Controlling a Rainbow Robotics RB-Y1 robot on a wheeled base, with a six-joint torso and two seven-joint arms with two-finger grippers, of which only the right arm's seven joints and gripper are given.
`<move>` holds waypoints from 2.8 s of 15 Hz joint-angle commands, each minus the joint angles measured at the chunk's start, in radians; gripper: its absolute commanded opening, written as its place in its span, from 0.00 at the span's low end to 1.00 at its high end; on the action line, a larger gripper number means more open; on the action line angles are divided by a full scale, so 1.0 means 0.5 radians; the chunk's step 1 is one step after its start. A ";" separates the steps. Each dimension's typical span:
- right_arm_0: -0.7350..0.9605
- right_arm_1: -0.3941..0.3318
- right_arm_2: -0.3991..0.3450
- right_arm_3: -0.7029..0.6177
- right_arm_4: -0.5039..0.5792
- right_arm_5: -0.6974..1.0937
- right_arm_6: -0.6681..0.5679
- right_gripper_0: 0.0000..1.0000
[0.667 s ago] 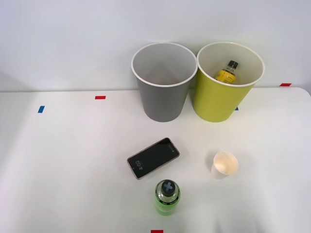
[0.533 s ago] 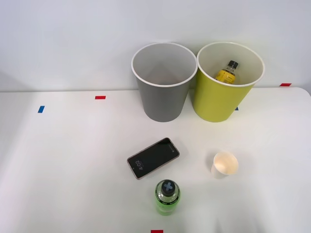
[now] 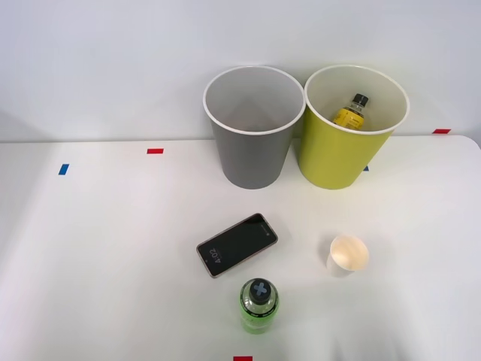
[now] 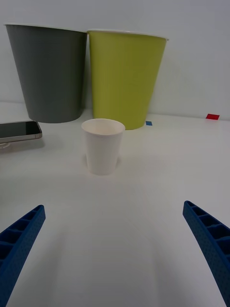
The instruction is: Put cans in the gray bin, plastic bottles in the light green bin
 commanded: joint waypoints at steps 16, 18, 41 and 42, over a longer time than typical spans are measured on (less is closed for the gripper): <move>0.000 0.000 0.000 0.000 0.000 0.000 0.000 1.00; 0.000 0.000 0.000 0.000 0.000 0.000 0.000 1.00; -0.834 -1.019 0.788 -0.043 -0.509 -0.153 0.086 1.00; -0.899 -1.062 0.844 -0.043 -0.522 -0.163 0.092 1.00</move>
